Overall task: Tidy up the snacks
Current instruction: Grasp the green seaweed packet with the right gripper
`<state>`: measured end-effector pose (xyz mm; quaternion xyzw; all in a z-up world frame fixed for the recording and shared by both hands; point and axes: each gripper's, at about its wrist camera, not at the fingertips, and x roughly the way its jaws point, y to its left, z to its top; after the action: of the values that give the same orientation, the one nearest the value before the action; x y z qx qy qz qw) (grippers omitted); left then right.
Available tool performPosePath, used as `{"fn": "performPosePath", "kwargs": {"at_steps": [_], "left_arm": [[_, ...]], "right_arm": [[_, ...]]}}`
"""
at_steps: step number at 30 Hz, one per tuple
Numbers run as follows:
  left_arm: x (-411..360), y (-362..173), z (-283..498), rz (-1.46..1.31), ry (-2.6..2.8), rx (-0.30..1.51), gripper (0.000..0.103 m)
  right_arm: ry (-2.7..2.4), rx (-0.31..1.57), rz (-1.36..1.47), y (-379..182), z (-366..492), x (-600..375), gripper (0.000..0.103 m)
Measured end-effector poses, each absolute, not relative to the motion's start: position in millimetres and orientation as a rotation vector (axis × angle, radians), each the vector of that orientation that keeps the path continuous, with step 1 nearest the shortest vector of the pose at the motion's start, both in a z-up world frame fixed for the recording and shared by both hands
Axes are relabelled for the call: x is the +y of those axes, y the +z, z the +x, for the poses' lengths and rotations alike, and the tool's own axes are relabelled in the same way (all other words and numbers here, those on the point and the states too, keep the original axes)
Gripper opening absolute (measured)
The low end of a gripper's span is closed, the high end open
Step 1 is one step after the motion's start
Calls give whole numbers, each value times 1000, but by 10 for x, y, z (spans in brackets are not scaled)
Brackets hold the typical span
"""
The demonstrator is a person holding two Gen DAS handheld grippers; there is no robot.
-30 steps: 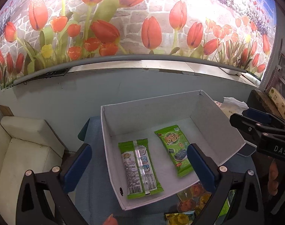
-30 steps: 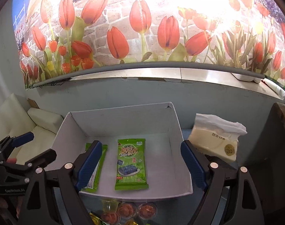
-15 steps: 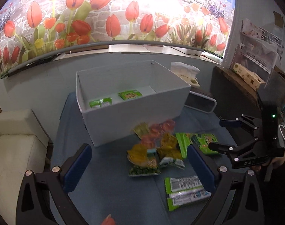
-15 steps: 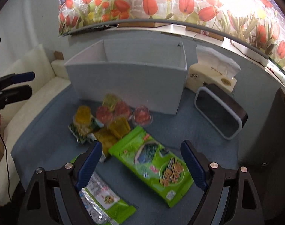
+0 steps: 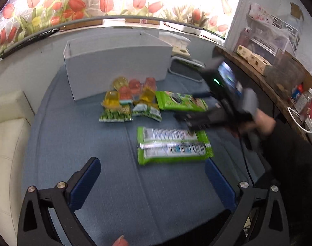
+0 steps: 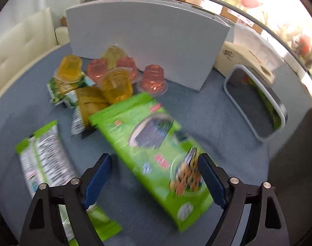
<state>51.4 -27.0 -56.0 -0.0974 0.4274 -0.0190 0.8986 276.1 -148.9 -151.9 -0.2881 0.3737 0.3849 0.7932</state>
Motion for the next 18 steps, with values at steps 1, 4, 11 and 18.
{"fn": "performPosePath", "kwargs": {"at_steps": [1, 4, 11, 18], "left_arm": [[-283, -567, 488, -199, -43, 891, 103], [-302, -568, 449, -188, -41, 892, 103], [-352, -575, 459, -164, -49, 891, 103], [-354, -609, 500, -175, -54, 901, 103]], "right_arm": [[837, 799, -629, -1519, 2788, -1456, 89], [882, 821, -636, -1504, 2927, -1355, 89], [945, 919, -561, -1537, 3217, -1347, 89], [950, 915, -515, -1526, 3191, -1550, 83]]}}
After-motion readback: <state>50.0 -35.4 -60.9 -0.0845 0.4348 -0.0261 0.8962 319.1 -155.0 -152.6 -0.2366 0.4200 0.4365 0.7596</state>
